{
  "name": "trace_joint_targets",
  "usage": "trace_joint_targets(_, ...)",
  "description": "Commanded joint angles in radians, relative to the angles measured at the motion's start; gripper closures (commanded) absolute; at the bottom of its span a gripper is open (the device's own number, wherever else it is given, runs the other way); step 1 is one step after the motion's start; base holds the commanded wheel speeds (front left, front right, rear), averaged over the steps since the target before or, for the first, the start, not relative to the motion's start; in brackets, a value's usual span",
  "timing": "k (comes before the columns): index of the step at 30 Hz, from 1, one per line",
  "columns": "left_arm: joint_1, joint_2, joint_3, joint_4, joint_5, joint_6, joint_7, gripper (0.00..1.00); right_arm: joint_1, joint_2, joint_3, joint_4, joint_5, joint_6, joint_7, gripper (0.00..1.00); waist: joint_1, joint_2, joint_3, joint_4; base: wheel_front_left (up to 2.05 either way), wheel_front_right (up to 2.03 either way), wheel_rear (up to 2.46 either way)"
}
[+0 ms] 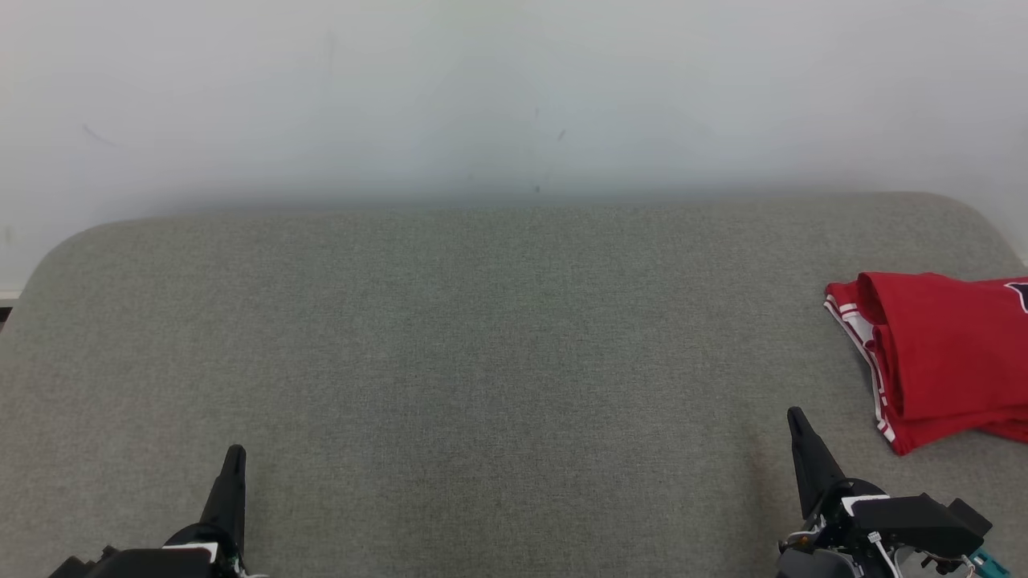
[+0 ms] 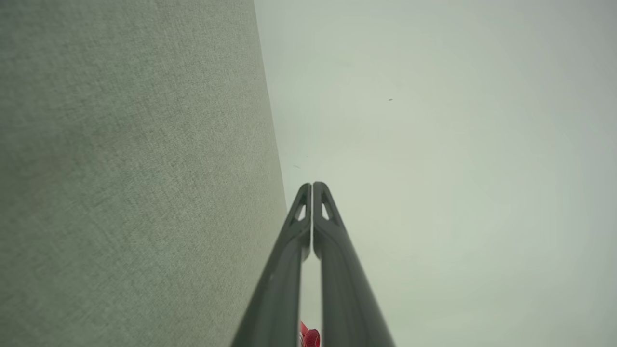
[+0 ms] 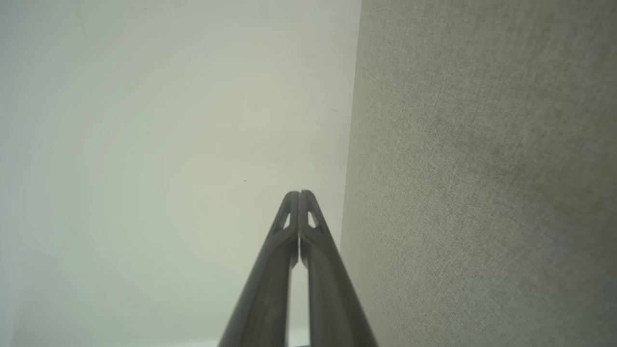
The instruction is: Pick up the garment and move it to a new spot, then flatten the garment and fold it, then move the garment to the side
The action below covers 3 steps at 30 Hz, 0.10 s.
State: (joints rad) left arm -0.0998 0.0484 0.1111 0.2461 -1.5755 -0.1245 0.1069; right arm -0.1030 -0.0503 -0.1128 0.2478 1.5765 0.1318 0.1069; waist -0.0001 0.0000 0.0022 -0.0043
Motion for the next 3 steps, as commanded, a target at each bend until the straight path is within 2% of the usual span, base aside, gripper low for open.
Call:
trace_joint_targets(1, -0.012, 0.003, 0.004, -0.001, -0.026, -0.009, 0.007, 1.00, -0.008, 0.000, -0.001, -0.005, 0.023, -0.002, 0.007, 1.00, 0.0001, 0.0000, 0.000, 0.002, 0.00, 0.00, 0.00)
trace_joint_targets(3, -0.013, 0.003, 0.004, -0.001, -0.030, -0.010, 0.009, 1.00, -0.009, 0.000, -0.002, -0.005, 0.031, -0.002, 0.008, 1.00, 0.0001, 0.0000, 0.001, 0.003, 0.00, 0.00, 0.00)
